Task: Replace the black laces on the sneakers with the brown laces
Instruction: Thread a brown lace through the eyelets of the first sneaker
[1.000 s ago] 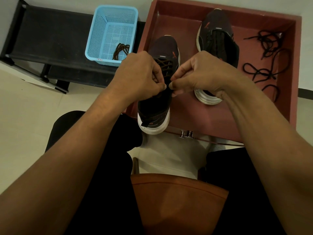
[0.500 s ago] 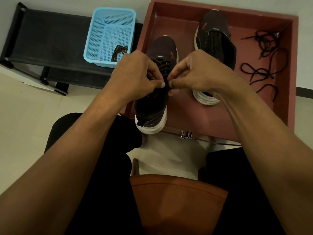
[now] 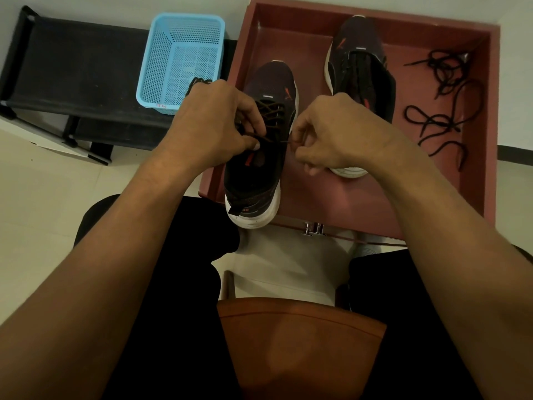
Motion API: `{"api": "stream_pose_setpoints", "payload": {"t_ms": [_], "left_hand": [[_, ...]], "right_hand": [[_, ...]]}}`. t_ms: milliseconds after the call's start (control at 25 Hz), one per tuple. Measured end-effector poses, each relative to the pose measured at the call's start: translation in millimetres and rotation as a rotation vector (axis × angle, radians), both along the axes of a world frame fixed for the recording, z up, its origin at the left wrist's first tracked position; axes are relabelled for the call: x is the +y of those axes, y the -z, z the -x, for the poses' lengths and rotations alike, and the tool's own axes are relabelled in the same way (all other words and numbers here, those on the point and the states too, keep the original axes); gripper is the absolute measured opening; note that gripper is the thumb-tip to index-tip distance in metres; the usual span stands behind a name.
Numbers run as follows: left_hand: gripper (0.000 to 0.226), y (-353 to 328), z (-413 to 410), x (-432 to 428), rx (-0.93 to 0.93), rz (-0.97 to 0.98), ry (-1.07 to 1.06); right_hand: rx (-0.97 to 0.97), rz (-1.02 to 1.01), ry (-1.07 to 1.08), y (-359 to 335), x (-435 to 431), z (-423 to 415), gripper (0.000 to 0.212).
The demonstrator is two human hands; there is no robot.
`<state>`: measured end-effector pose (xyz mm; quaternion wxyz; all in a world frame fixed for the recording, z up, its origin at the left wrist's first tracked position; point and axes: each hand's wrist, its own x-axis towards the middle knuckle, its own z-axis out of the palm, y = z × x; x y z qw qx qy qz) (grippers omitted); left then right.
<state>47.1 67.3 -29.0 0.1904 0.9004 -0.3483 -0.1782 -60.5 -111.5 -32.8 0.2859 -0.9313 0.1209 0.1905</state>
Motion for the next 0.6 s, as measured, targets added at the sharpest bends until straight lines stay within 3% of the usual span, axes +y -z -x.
{"api": "stream_pose_setpoints", "payload": {"t_ms": [160, 320, 480, 600], "left_hand": [[0.038, -0.2, -0.2, 1.7, -0.048, 0.004, -0.012], [0.062, 2.5, -5.4, 8.8, -0.113, -0.142, -0.096], [0.066, 4.7, -5.9, 11.0, -0.039, -0.278, -0.178], [0.059, 7.7, -8.4, 13.4, -0.003, -0.336, -0.223]], "right_hand": [[-0.151, -0.033, 0.003, -6.4, -0.4, -0.9, 0.01], [-0.145, -0.068, 0.008, -8.8, 1.4, 0.5, 0.01], [-0.044, 0.026, -0.017, -3.4, 5.1, -1.4, 0.019], [-0.013, 0.152, -0.019, 1.7, 10.2, -5.1, 0.013]]}}
